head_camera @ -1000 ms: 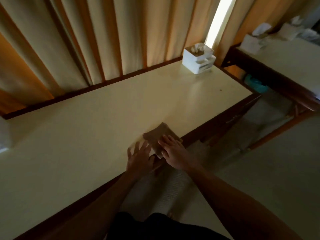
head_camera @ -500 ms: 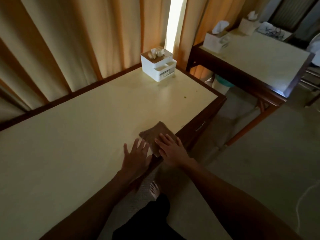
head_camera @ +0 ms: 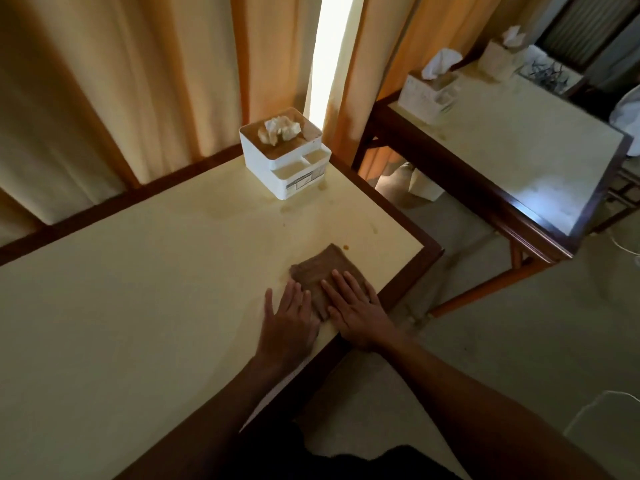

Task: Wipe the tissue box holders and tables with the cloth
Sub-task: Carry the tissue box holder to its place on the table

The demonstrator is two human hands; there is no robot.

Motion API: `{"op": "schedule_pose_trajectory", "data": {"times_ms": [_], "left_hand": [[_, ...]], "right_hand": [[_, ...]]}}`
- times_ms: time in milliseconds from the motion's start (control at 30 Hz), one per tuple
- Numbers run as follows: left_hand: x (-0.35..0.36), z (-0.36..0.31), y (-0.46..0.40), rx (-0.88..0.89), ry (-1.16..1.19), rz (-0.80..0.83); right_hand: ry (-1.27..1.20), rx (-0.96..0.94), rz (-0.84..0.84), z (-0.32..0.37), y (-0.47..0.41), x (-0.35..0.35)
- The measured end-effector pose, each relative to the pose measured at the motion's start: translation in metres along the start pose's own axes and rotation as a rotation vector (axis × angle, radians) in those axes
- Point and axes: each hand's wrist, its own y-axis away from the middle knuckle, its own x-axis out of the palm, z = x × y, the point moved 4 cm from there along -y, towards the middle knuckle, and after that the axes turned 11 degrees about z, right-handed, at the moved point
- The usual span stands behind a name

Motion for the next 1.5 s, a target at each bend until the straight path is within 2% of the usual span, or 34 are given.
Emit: {"op": "schedule_pose_trajectory", "data": {"times_ms": [167,333,567,667,733,867,967,1167,1300,1500], "left_hand": [[-0.005,-0.006,-0.024,0.0,0.003,-0.05],[-0.008,-0.015,-0.033,-0.098,-0.008,-0.124],[-0.017,-0.034,-0.076,-0.177,0.018,-0.092],[-0.02,-0.044,-0.091,-0.215,0.041,-0.124],[-0.022,-0.049,-0.098,-0.226,0.069,-0.194],[-0.043,-0.038,-0.105,-0.313,0.281,-0.453],[-0.064,-0.011,-0.113,-0.435,0.454,-0.624],[-0.107,0.051,-0.134,-0.827,0.962,-0.584],[-0.129,0.074,-0.155,-0.92,1.326,-0.657],[-0.132,0.085,-0.181,-0.979,1.545,-0.682]], "right_hand": [[-0.008,-0.035,0.028,-0.024,-0.011,-0.019],[0.043,-0.057,-0.026,-0.032,-0.012,-0.021],[0.092,-0.048,0.031,-0.078,-0.028,-0.052],[0.039,-0.123,0.062,-0.088,-0.034,-0.071],[-0.076,-0.171,0.017,-0.093,-0.044,-0.087],[-0.43,-0.237,-0.13,-0.098,-0.071,-0.124],[-0.588,-0.215,-0.199,-0.097,-0.097,-0.155],[-0.85,-0.086,-0.188,-0.098,-0.169,-0.203],[-0.946,-0.031,-0.117,-0.102,-0.224,-0.216],[-0.991,-0.11,-0.005,-0.089,-0.228,-0.241]]}}
